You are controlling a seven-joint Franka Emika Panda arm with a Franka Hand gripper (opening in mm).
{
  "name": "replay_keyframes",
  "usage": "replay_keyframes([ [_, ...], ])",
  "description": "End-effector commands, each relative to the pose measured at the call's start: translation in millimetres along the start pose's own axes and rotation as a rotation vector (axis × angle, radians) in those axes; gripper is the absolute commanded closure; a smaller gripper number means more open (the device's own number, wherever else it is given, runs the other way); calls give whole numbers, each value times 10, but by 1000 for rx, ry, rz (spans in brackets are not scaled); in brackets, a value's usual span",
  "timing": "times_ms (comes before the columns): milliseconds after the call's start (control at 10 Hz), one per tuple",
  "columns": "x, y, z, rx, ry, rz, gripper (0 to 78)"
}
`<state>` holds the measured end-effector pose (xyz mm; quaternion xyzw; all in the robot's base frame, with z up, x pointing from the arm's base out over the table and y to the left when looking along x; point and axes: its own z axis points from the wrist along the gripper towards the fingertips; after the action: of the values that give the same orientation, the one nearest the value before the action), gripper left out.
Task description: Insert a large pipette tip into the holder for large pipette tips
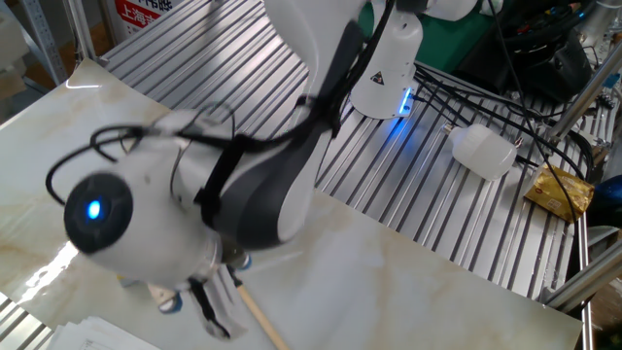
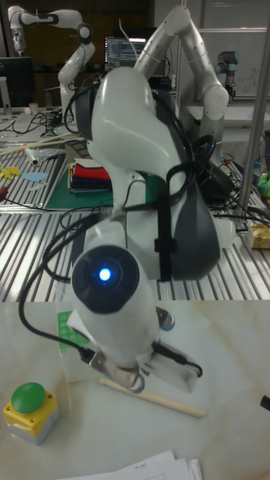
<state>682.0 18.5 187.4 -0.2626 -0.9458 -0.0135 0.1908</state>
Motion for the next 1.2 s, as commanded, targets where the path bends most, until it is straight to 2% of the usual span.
replay_keyframes([
  [100, 118, -188, -229, 9, -62, 6, 764],
  [200, 160, -257, -301, 11, -84, 9, 764],
  [300, 169, -275, -318, 13, -90, 9, 764],
  [400, 206, -344, -383, 29, -117, 15, 764],
  [700, 259, -448, -469, 16, -163, 31, 764],
  [1200, 334, -632, -597, 22, -185, 29, 764],
])
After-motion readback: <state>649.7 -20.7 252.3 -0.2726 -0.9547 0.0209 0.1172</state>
